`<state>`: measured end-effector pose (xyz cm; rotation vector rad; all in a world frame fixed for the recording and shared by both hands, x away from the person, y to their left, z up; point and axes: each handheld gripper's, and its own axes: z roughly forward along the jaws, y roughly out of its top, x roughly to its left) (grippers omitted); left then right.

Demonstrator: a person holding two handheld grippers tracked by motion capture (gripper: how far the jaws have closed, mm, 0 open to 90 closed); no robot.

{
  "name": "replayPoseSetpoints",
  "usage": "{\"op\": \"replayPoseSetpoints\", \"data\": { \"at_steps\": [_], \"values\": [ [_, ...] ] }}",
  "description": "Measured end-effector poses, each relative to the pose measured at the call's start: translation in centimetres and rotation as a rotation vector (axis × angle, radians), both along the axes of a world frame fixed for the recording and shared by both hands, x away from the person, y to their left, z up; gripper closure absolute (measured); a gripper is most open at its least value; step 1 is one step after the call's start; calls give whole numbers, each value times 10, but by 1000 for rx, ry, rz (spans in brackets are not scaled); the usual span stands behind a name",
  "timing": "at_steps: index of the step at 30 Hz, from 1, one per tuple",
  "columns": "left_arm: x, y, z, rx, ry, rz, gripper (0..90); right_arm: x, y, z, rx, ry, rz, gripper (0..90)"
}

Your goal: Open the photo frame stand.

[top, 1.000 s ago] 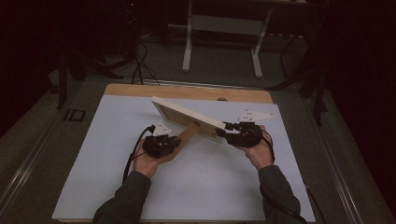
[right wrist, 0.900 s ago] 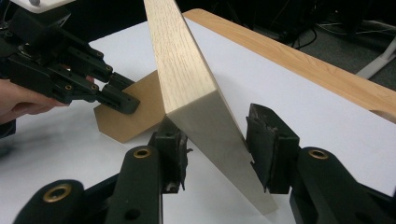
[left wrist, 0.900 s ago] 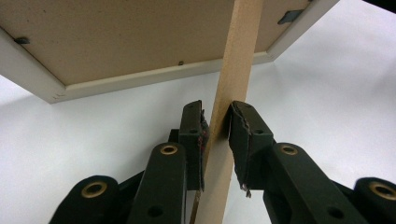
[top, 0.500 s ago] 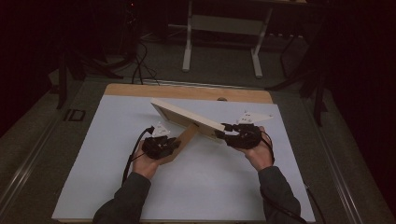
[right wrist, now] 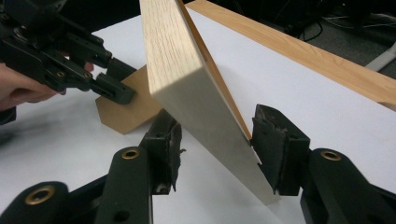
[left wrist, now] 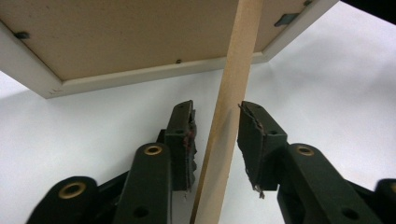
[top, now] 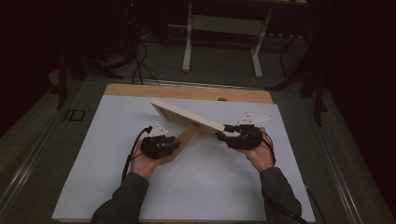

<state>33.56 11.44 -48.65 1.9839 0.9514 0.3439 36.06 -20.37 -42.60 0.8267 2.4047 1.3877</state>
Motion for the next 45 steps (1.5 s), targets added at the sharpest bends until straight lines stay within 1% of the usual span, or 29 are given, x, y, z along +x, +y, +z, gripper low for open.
{"op": "replayPoseSetpoints", "data": {
  "at_steps": [3, 5, 11, 16, 19, 25, 31, 35, 39, 45],
  "values": [
    [0, 3, 1, -40, 11, -3, 638, 0, -1, -2, -4, 9, 1, 491],
    [-1, 5, 2, -60, 8, -1, 630, 0, -2, -2, -7, 14, 1, 491],
    [-3, 8, 5, -77, -1, -1, 621, -1, -4, -5, -13, 23, 8, 488],
    [-3, 12, 8, -99, 6, 1, 620, -1, -5, -8, -18, 29, 7, 488],
    [-4, 15, 9, -108, 5, 6, 617, -1, -6, -10, -25, 36, 6, 487],
    [-5, 19, 12, -120, 3, 8, 613, -2, -8, -15, -25, 46, 2, 489],
    [-6, 23, 15, -134, 2, 7, 613, -2, -9, -17, -37, 42, 3, 522],
    [-7, 27, 18, -145, 1, 13, 613, -2, -13, -19, -40, 44, -5, 548],
    [-7, 31, 21, -158, -6, 21, 613, -2, -16, -22, -44, 47, -20, 553],
    [-5, 37, 27, -176, -9, 40, 607, -2, -23, -28, -47, 66, -41, 569]
  ]
}}
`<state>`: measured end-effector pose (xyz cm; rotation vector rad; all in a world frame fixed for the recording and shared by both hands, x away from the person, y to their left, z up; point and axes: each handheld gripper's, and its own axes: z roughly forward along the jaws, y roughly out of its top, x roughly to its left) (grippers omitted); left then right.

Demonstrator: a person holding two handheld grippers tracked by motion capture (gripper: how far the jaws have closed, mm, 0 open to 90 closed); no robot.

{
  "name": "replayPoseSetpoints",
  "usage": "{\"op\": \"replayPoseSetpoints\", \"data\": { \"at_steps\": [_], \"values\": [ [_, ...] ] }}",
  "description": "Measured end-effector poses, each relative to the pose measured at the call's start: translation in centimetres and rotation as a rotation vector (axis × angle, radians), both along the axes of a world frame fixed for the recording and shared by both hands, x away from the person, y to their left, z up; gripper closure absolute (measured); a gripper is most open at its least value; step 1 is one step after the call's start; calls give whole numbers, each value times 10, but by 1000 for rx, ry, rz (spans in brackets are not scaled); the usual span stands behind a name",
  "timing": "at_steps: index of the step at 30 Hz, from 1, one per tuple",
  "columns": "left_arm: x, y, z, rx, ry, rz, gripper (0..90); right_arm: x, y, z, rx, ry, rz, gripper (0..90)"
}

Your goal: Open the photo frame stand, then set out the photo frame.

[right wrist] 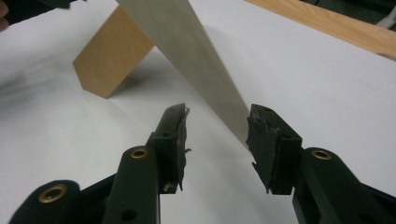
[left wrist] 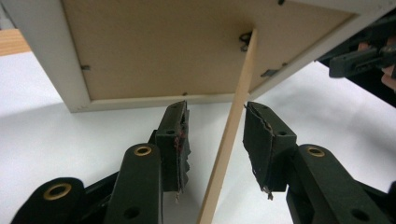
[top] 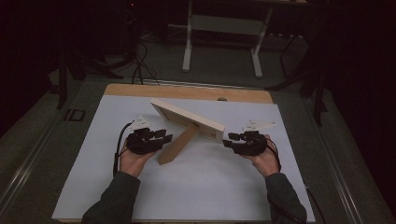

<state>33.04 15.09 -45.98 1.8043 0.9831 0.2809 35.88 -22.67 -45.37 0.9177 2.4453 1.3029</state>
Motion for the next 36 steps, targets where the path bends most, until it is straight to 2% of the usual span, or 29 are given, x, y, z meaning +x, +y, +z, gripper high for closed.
{"op": "replayPoseSetpoints", "data": {
  "at_steps": [4, 8, 16, 20, 21, 26, 29, 33, 36],
  "values": [
    [0, 2, 3, 1, -7, 20, 600, 1, -5, -4, 6, -2, -26, 617],
    [1, 4, 5, -5, -5, 33, 600, 1, -8, -7, -9, -13, -52, 633],
    [5, 6, 7, 3, 0, 69, 593, 7, -15, -13, 3, 7, -105, 590],
    [8, 6, 7, 6, 17, 82, 599, 9, -15, -14, 10, 6, -124, 570],
    [9, 6, 8, 8, 22, 84, 600, 9, -15, -13, 14, 5, -126, 603],
    [15, 5, 7, 4, 42, 100, 607, 9, -12, -10, 7, -21, -129, 640],
    [18, 3, 7, 8, 50, 106, 622, 12, -10, -8, 19, -23, -138, 669],
    [21, 0, 9, 18, 36, 126, 623, 16, -7, -8, 40, -22, -160, 770],
    [24, -2, 11, 5, 37, 130, 649, 18, -4, -9, 40, -18, -178, 850]
  ]
}}
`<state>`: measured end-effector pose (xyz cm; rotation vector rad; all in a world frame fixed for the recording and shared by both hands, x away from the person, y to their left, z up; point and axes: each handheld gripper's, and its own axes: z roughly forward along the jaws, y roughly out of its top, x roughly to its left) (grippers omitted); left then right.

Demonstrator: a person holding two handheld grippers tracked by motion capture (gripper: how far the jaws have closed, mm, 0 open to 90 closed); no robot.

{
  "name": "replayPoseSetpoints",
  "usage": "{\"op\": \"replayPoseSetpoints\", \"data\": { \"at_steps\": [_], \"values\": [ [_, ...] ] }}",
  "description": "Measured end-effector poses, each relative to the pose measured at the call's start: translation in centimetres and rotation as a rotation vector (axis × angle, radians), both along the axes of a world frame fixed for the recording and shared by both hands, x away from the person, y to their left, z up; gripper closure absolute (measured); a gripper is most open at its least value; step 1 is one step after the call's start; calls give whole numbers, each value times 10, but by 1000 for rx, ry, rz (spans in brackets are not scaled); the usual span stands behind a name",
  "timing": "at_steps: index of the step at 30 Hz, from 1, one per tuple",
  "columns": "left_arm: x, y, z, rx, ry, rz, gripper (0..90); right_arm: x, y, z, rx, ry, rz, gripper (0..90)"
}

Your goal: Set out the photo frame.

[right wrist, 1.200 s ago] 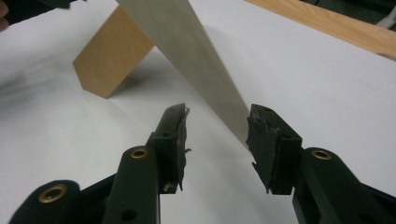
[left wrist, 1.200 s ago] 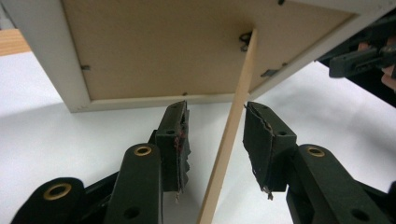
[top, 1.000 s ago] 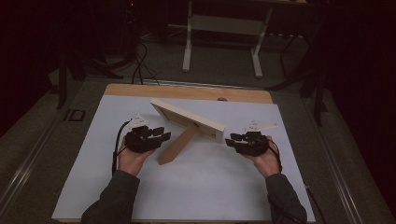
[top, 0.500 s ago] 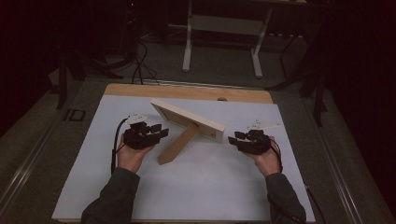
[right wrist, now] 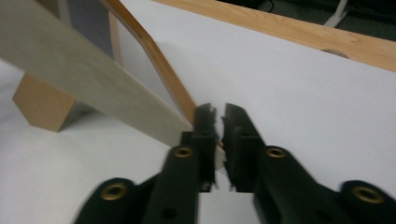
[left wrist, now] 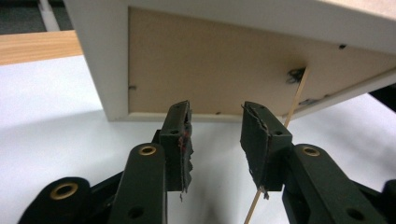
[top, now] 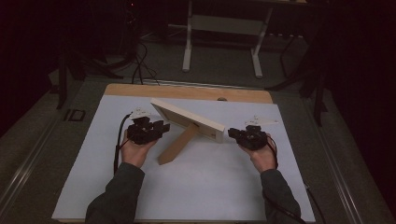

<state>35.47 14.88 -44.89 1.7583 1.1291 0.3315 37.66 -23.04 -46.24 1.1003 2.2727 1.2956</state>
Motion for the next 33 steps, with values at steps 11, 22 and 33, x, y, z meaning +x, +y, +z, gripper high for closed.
{"op": "replayPoseSetpoints", "data": {
  "at_steps": [11, 22, 33],
  "values": [
    [14, -5, 3, 43, 10, 32, 888, 6, 12, 1, -1, 9, -14, 897],
    [22, -13, 3, 60, 18, 35, 900, 11, 21, 2, 30, 20, -4, 897],
    [25, -21, 5, 69, 16, 25, 900, 12, 28, 5, 20, 14, 20, 897]
  ]
}}
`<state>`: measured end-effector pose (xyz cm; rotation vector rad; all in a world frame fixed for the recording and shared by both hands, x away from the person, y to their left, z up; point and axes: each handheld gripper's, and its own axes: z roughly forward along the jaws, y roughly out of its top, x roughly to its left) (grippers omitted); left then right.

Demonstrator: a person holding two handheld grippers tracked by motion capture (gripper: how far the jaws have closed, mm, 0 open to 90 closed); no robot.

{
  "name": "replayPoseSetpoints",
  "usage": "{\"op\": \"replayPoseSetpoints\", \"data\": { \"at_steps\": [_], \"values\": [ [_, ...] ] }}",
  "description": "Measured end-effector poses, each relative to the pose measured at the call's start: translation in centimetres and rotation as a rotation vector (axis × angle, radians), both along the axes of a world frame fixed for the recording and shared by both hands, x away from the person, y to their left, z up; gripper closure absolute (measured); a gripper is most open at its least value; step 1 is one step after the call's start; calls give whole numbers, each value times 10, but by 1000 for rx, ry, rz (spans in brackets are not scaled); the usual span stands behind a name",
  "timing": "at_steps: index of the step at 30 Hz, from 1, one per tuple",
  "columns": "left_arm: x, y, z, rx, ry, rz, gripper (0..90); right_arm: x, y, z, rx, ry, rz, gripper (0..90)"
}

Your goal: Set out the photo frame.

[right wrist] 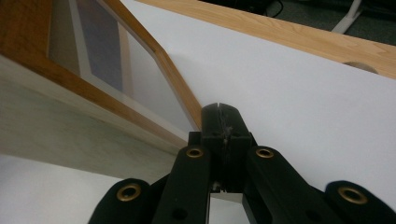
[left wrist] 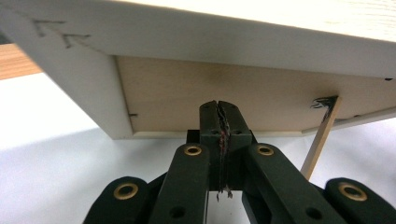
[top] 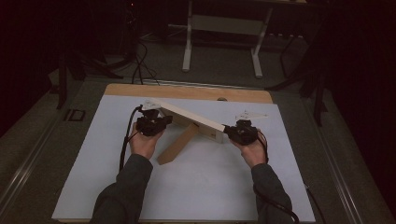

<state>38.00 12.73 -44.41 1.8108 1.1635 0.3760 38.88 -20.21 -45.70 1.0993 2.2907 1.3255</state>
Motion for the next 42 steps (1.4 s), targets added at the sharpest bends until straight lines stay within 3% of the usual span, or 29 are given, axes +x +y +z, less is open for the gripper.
{"op": "replayPoseSetpoints", "data": {
  "at_steps": [10, 42],
  "values": [
    [1, -8, 3, -14, -4, -20, 900, -3, -1, 2, -4, -6, 15, 897],
    [-13, -47, 14, 19, -38, -131, 900, -11, 4, 3, -18, -16, 57, 898]
  ]
}}
